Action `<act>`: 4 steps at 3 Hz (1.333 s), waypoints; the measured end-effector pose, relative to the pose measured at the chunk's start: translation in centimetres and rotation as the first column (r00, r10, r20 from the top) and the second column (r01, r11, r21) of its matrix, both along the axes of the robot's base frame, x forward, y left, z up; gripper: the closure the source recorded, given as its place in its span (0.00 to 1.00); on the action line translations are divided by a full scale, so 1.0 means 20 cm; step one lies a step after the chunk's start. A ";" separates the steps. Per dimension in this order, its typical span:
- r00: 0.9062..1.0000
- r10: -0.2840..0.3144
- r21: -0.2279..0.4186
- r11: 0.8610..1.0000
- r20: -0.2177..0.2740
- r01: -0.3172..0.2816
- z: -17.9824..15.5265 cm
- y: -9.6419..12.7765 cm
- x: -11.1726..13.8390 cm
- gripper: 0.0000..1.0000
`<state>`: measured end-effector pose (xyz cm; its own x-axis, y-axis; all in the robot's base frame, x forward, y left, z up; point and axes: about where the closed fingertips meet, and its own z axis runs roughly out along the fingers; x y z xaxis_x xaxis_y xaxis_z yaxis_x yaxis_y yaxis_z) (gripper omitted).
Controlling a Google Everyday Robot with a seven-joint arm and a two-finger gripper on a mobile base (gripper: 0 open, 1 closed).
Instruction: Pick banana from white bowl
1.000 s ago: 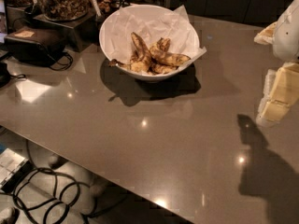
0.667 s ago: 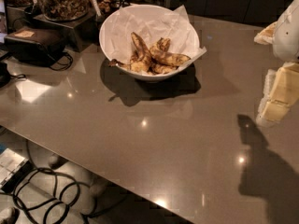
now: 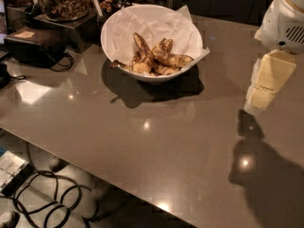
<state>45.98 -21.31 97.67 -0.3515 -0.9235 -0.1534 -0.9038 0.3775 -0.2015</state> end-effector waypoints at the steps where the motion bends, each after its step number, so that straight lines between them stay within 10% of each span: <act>1: 1.000 0.001 -0.039 0.999 -0.025 -0.002 -0.02 0.07 0.08 0.00; 4: 0.999 0.036 0.006 0.999 -0.019 -0.036 0.03 0.33 0.30 0.00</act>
Offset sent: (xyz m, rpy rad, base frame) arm 0.0126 0.0123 -0.0040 -0.0332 0.0221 0.0009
